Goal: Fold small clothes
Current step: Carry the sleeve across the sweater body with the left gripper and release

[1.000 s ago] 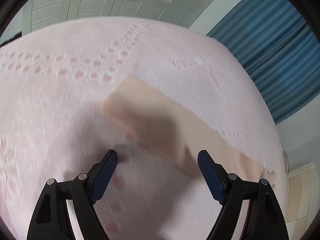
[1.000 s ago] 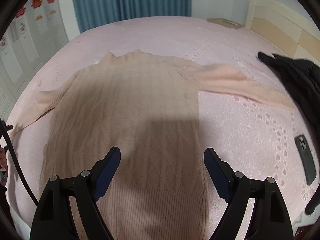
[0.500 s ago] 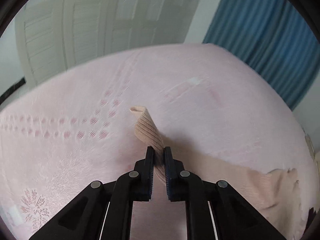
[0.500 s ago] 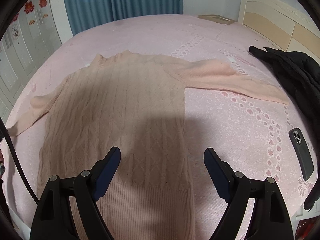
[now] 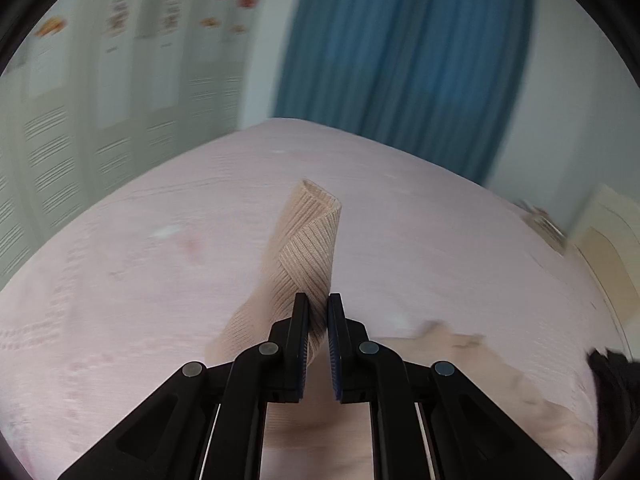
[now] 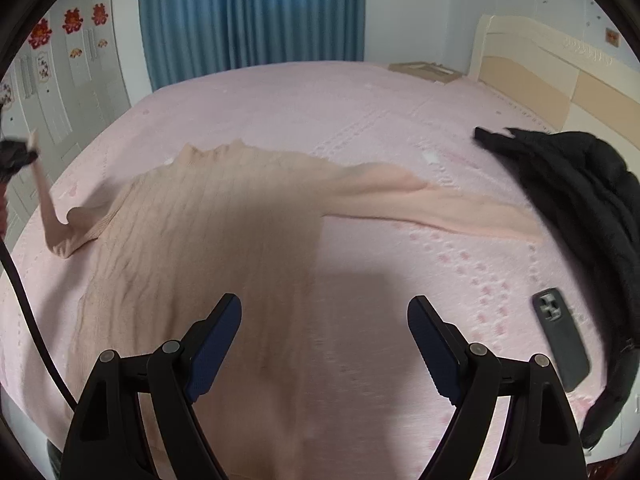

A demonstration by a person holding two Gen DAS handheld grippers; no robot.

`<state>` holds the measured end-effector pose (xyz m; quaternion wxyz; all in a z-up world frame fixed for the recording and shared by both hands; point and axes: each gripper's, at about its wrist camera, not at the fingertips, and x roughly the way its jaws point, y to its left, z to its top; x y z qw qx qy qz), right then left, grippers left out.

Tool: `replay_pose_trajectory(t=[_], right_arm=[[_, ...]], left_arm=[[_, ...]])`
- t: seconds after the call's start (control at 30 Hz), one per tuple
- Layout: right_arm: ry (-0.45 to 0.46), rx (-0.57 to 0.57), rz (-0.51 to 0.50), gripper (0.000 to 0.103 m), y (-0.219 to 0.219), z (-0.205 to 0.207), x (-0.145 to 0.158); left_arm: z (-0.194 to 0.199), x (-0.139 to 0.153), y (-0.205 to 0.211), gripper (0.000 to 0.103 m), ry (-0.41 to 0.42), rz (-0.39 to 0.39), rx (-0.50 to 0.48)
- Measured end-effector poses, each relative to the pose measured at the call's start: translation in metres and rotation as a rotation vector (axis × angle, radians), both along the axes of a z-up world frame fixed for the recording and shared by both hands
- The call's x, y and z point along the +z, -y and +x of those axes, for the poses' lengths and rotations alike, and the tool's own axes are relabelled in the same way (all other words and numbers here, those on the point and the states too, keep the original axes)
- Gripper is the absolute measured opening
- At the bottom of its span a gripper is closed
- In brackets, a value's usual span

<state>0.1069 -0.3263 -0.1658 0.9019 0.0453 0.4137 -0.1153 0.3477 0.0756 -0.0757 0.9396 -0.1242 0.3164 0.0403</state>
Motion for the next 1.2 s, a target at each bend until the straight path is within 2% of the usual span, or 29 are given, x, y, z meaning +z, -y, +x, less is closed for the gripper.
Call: replay_pose_trajectory(t=[0.13, 0.27, 0.37, 0.43, 0.57, 0.7, 0.77, 0.83, 0.93, 1.03, 1.1, 1.17, 1.2], right_arm=[[0.024, -0.066, 0.047, 0.084, 0.034, -0.014, 0.003], [0.025, -0.110, 0.081, 0.084, 0.059, -0.023, -0.003], [0.006, -0.129, 0.095, 0.084, 0.072, -0.026, -0.014], [-0.008, -0.138, 0.099, 0.084, 0.078, -0.027, -0.021], [-0.029, -0.153, 0.106, 0.084, 0.085, -0.029, -0.035], [-0.058, -0.160, 0.136, 0.084, 0.088, -0.024, -0.051], [-0.069, -0.156, 0.152, 0.084, 0.087, -0.020, -0.058], [-0.076, -0.135, 0.161, 0.084, 0.080, -0.013, -0.063], [-0.079, -0.089, 0.143, 0.084, 0.070, 0.003, -0.066], [-0.074, -0.044, 0.122, 0.084, 0.060, 0.029, -0.069], [-0.065, -0.020, 0.126, 0.084, 0.056, 0.047, -0.071], [-0.037, 0.004, 0.141, 0.084, 0.049, 0.075, -0.072], [-0.029, 0.010, 0.143, 0.081, 0.047, 0.085, -0.073]], left_arm=[[0.011, 0.003, 0.094, 0.009, -0.012, 0.013, -0.147], [0.008, -0.016, 0.178, 0.009, -0.046, 0.023, -0.274], [0.000, -0.043, 0.235, 0.010, -0.092, 0.027, -0.355], [0.001, -0.067, 0.261, 0.010, -0.153, 0.020, -0.395], [-0.004, -0.106, 0.292, 0.012, -0.262, -0.063, -0.473], [-0.010, -0.124, 0.284, 0.037, -0.353, -0.113, -0.506], [-0.008, -0.124, 0.265, 0.048, -0.344, -0.089, -0.493], [-0.009, -0.121, 0.237, 0.070, -0.316, -0.069, -0.473], [-0.008, -0.121, 0.180, 0.073, -0.278, -0.017, -0.382], [-0.004, -0.129, 0.121, 0.073, -0.311, 0.031, -0.282], [-0.006, -0.134, 0.084, 0.073, -0.324, 0.090, -0.218], [-0.012, -0.139, 0.060, 0.073, -0.324, 0.131, -0.177], [-0.016, -0.142, 0.047, 0.073, -0.329, 0.147, -0.160]])
